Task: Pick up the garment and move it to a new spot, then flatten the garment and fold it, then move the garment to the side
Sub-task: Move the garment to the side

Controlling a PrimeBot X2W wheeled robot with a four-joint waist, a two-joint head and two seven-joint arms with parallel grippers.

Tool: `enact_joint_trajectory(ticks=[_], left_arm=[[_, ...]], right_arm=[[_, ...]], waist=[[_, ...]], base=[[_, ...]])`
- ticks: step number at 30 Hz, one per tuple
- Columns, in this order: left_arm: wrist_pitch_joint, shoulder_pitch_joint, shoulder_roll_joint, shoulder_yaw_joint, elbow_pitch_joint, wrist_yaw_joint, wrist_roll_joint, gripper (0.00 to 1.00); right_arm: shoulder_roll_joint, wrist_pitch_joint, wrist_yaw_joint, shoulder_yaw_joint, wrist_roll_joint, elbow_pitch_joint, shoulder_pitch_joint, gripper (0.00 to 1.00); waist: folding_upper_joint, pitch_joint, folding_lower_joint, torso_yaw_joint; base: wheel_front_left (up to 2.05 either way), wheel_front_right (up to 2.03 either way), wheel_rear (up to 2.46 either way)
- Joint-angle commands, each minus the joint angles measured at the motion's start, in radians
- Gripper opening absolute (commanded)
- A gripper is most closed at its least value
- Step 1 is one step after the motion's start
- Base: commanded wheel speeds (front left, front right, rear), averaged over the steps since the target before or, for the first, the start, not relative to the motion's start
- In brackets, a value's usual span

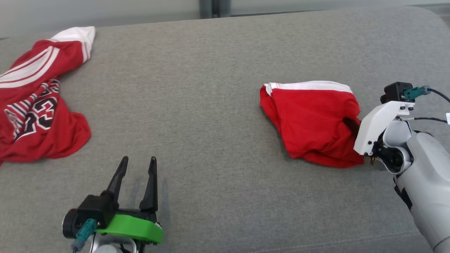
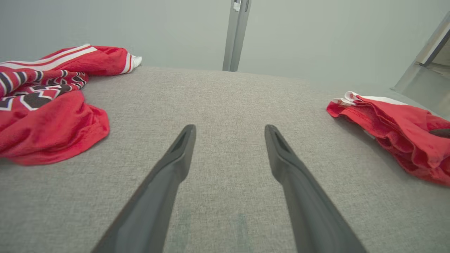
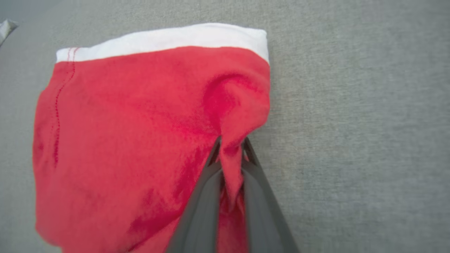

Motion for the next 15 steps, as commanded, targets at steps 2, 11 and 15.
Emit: enact_joint_trajectory(ticks=[2, 11, 15], left_arm=[[0.0, -0.036, 0.009, 0.004, -0.014, -0.004, 0.015, 1.0], [0.0, -0.112, 0.037, -0.029, -0.045, -0.014, 0.042, 1.0], [0.0, -0.116, 0.058, -0.034, -0.032, -0.014, 0.056, 1.0]], right_arm=[[-0.02, -0.017, -0.001, 0.004, 0.003, -0.004, -0.019, 0.0], [-0.09, -0.084, -0.001, -0.004, -0.018, 0.017, -0.089, 0.0], [-0.129, -0.11, -0.001, -0.005, -0.059, 0.046, -0.155, 0.0]], waist=[[0.0, 0.061, 0.0, -0.138], [0.0, 0.162, 0.0, -0.198], [0.0, 0.188, 0.0, -0.183]], base=[[0.0, 0.0, 0.0], [0.0, 0.0, 0.0], [0.0, 0.0, 0.0]])
